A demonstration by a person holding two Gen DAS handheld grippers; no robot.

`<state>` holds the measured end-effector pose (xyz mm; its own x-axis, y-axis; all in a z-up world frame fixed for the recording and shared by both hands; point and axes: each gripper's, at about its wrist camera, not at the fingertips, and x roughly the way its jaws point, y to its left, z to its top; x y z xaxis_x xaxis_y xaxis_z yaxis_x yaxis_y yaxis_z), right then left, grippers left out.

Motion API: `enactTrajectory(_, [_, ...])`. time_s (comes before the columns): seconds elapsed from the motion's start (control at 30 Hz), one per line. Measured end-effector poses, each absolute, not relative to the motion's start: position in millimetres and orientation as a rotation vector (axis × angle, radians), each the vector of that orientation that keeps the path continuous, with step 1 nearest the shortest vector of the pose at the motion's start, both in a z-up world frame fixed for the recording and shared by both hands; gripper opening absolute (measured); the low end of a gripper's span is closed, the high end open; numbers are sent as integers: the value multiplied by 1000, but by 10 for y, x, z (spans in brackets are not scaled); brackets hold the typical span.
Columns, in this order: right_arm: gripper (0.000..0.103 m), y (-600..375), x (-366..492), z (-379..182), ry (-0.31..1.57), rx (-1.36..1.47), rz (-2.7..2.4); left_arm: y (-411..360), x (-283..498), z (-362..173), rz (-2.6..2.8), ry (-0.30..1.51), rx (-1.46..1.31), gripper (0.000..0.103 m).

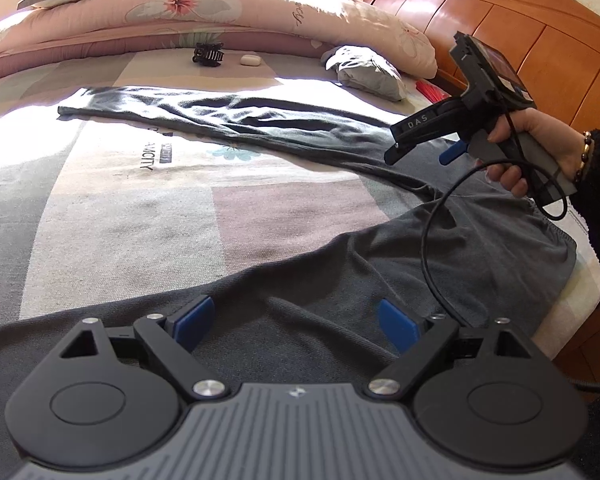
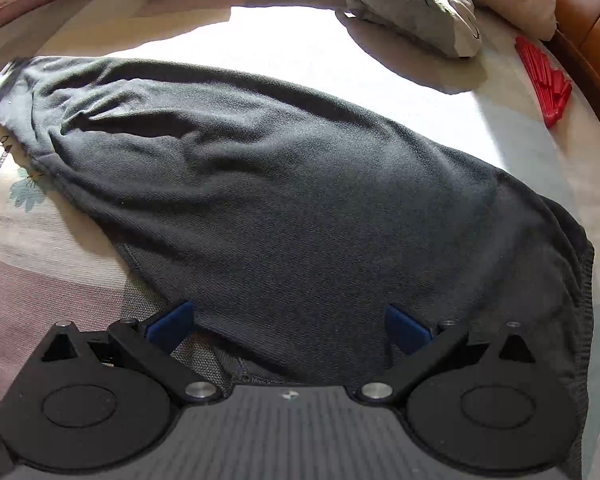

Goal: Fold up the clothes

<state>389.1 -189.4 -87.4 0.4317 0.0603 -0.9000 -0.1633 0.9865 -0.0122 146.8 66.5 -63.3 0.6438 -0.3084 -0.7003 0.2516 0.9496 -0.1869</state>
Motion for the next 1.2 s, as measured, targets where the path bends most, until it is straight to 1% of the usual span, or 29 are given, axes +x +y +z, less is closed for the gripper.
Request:
enactTrajectory(0.13, [103,-1692,4111,-897,1096,-97,124,639,1433,-601,-325,802,-65,90])
enactTrajectory(0.2, [103,-1534,4200,-1083,1157,-123,131,653,1412,-594,-321,802,-66,90])
enactTrajectory(0.23, [103,-1445,4180,-1106,1137,-150,133,666,1405,-596,-318,803,-68,90])
enactTrajectory(0.37, [103,-1208,4157,-934,1138,-137,369,736,1420,-636,-299,819,-77,90])
enactTrajectory(0.47, [103,-1132,4252,-827,1038,-191,251,766,1409,-635,-292,814,-81,90])
enactTrajectory(0.6, [103,-1119,4502,-1047,1102,-190,88,800,1390,-643,-294,815,-86,90])
enactTrajectory(0.7, [103,-952,4387,-1085,1115,-163,269,824,1389,-675,-284,830,-89,90])
enactTrajectory(0.8, [103,-848,4253,-954,1047,-190,422,837,1398,-692,-277,836,-82,90])
enactTrajectory(0.97, [103,-1085,4278,-835,1003,-182,309,838,1360,-670,-287,831,-89,90])
enactTrajectory(1.2, [103,-1945,4096,-835,1006,-58,134,759,1343,-661,-313,847,-71,90])
